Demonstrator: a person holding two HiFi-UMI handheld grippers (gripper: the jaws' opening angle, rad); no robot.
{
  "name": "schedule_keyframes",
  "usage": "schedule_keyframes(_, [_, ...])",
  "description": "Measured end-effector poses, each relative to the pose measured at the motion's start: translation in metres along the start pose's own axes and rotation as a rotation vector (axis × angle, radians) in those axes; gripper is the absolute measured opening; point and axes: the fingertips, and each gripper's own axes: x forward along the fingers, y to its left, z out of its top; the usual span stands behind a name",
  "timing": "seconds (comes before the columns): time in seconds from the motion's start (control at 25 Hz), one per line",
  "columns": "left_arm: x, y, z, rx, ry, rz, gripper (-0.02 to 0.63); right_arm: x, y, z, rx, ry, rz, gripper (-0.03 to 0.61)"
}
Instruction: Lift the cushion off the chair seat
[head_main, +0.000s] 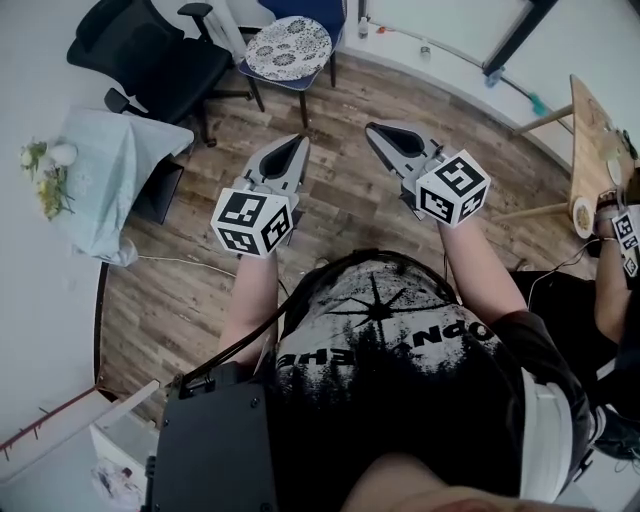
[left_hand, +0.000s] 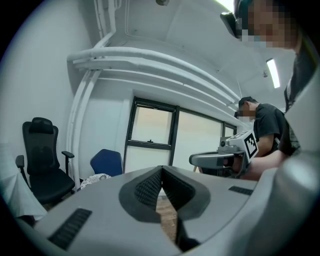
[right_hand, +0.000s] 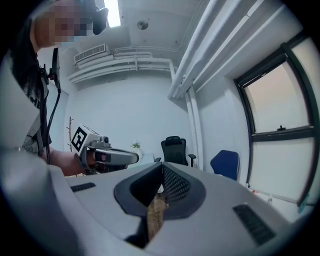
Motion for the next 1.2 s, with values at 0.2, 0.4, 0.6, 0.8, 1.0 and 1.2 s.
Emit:
schedule_keyframes(0.2, [-0.014, 0.025, 0.003, 0.010, -0.001, -0.030, 0.012, 0.025, 0.017, 0.002, -0.004, 0.006, -0.025, 0.018])
schedule_keyframes(0.4, [-0.029, 0.045, -0.006, 0.021, 0.026, -0.073, 0.012, 0.049, 0.033, -0.001, 0.003, -0.003, -0.054, 0.018])
schedule_keyframes(0.6, [-0.045, 0.067, -0.014, 0.016, 0.040, -0.101, 0.012, 0.068, 0.049, -0.007, 0.016, -0.014, -0.087, 0.018])
schedule_keyframes(0.8, [-0.054, 0.090, -0.015, 0.019, 0.044, -0.094, 0.012, 0.090, 0.056, -0.014, 0.023, 0.002, -0.093, 0.018])
schedule_keyframes(1.0, [-0.039, 0.110, -0.018, -0.005, 0.047, -0.077, 0.012, 0.113, 0.039, -0.013, 0.025, 0.009, -0.070, 0.018])
schedule_keyframes(1.2, [-0.006, 0.129, -0.019, -0.010, 0.052, -0.044, 0.012, 0.133, 0.000, -0.013, 0.030, 0.005, -0.041, 0.018])
